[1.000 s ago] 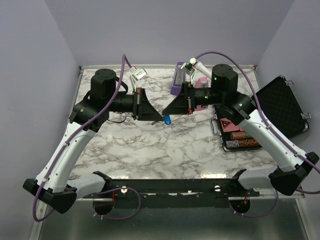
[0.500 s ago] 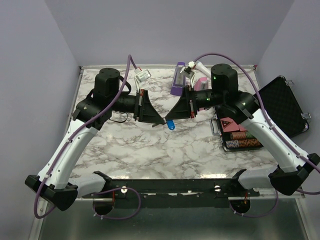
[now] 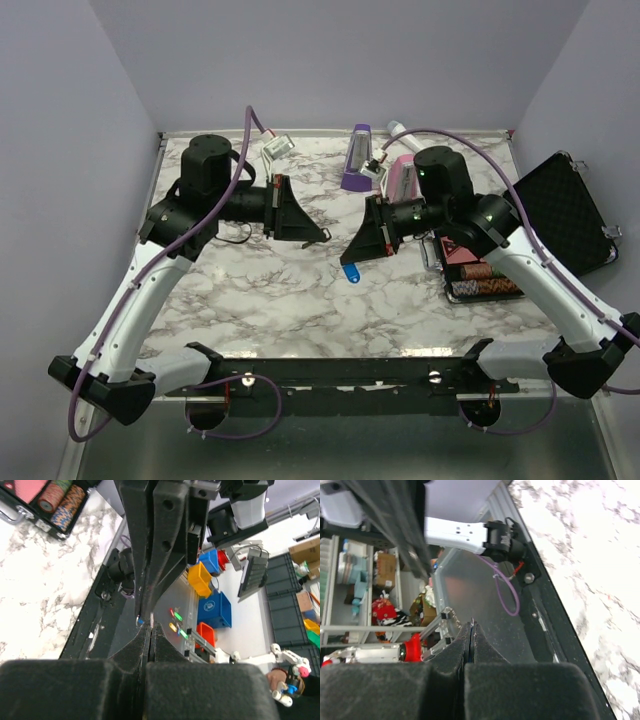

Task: Remove the keys from the keyring

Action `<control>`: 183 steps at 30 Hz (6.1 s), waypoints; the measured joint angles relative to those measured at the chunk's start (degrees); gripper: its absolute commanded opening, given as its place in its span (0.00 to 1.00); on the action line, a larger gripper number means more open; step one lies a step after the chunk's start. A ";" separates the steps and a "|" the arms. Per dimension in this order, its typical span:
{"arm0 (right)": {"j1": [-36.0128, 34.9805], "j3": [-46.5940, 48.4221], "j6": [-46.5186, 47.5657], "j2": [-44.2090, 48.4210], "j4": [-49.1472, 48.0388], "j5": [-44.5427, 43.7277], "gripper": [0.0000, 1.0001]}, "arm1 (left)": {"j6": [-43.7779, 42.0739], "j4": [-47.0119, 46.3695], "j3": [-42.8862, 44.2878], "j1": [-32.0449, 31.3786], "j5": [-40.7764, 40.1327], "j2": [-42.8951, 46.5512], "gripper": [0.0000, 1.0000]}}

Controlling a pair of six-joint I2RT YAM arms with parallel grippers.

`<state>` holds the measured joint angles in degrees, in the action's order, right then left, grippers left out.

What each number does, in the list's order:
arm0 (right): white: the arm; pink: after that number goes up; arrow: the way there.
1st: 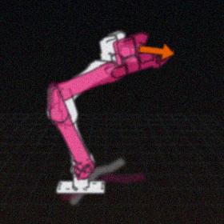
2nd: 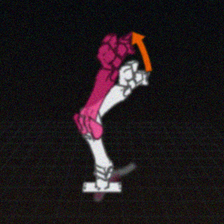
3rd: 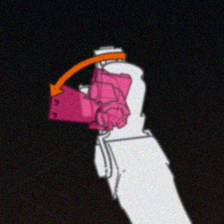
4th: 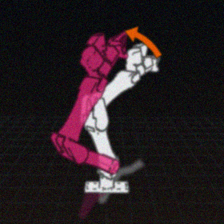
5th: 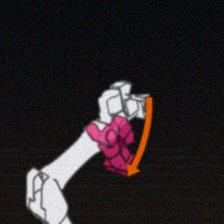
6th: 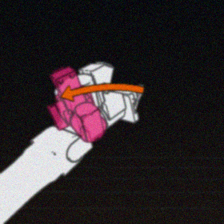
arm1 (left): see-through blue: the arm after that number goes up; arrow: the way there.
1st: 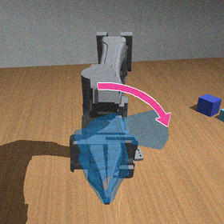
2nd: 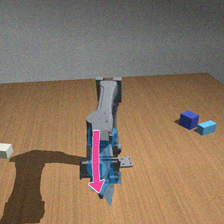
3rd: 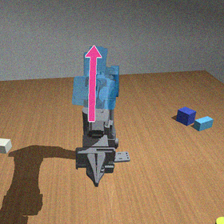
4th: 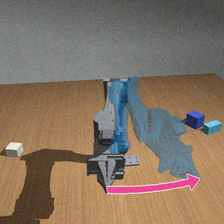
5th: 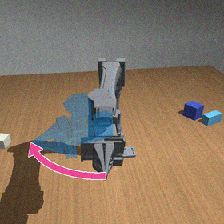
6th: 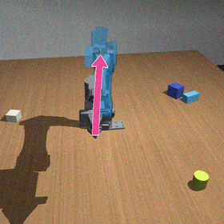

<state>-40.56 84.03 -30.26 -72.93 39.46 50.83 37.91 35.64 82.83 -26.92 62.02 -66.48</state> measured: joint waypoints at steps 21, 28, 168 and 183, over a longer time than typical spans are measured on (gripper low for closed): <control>0.00 -9.07 -4.96 0.09 3.30 -34.27 0.01 | -2.97 12.00 -2.54 3.43 -28.41 5.31 0.00; 0.00 -9.11 -5.77 -9.97 1.33 -38.14 0.01 | -3.04 14.62 -4.50 4.44 -32.79 6.84 0.00; 0.00 -31.19 -2.71 22.08 -20.33 -57.20 1.00 | -37.44 -73.90 -68.08 21.18 -75.30 8.92 0.89; 0.00 -31.04 -3.21 18.97 -16.06 -59.32 1.00 | -35.89 -95.27 -70.25 24.30 -69.66 -6.73 0.92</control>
<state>-40.56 52.99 -33.47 -53.95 23.40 -8.49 2.02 -59.64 12.58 -2.61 -7.64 -73.21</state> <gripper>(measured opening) 0.998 0.917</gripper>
